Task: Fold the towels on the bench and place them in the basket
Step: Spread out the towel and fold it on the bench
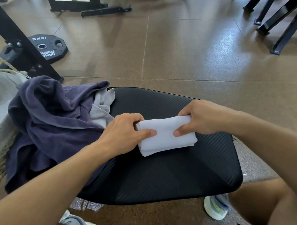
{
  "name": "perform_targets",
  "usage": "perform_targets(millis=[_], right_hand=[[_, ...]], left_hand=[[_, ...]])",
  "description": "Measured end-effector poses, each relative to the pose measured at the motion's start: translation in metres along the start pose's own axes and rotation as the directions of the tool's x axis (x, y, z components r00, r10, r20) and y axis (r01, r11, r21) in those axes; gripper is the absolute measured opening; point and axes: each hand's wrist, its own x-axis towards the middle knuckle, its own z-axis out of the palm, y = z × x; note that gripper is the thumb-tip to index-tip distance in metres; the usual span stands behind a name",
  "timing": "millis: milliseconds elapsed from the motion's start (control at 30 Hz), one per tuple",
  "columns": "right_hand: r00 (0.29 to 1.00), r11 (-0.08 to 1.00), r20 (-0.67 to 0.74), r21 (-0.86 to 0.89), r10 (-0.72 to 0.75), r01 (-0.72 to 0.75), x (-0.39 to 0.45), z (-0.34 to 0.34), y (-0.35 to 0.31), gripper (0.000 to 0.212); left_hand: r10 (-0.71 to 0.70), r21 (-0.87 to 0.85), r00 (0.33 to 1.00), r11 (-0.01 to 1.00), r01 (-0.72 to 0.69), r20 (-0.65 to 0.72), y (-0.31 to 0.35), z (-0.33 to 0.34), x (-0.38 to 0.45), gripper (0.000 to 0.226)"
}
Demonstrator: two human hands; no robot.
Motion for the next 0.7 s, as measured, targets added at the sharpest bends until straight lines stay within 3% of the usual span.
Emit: perform_targets(millis=[100,200,267,467,567,700], right_hand=[[0.995,0.996,0.051,-0.014,-0.084,0.085,-0.001,-0.004,0.0,0.028],[0.987,0.988,0.056,0.011,-0.153,0.153,-0.004,-0.004,-0.001,0.072],[0.983,0.984,0.034,0.03,-0.178,0.177,-0.006,-0.002,-0.004,0.082],[0.972,0.97,-0.005,0.058,-0.236,0.235,-0.004,0.011,-0.01,0.068],[0.974,0.963,-0.049,0.143,-0.223,0.227,0.0,0.018,-0.008,0.051],[0.969,0.953,-0.111,0.186,-0.223,0.24,0.002,0.026,-0.003,0.044]], left_hand=[[0.009,-0.011,0.999,1.0,-0.008,0.04,-0.002,-0.003,0.0,0.031],[0.026,-0.092,0.998,0.996,-0.02,0.064,-0.002,-0.005,-0.001,0.048],[0.033,-0.092,0.998,0.995,-0.028,0.053,0.002,-0.004,-0.002,0.057],[0.049,-0.123,0.997,0.992,-0.042,0.059,0.003,0.009,-0.001,0.039],[0.005,-0.192,1.0,0.981,-0.006,-0.005,-0.001,0.017,-0.001,0.029],[0.079,-0.216,0.992,0.971,-0.1,-0.103,-0.004,0.023,-0.004,0.021]])
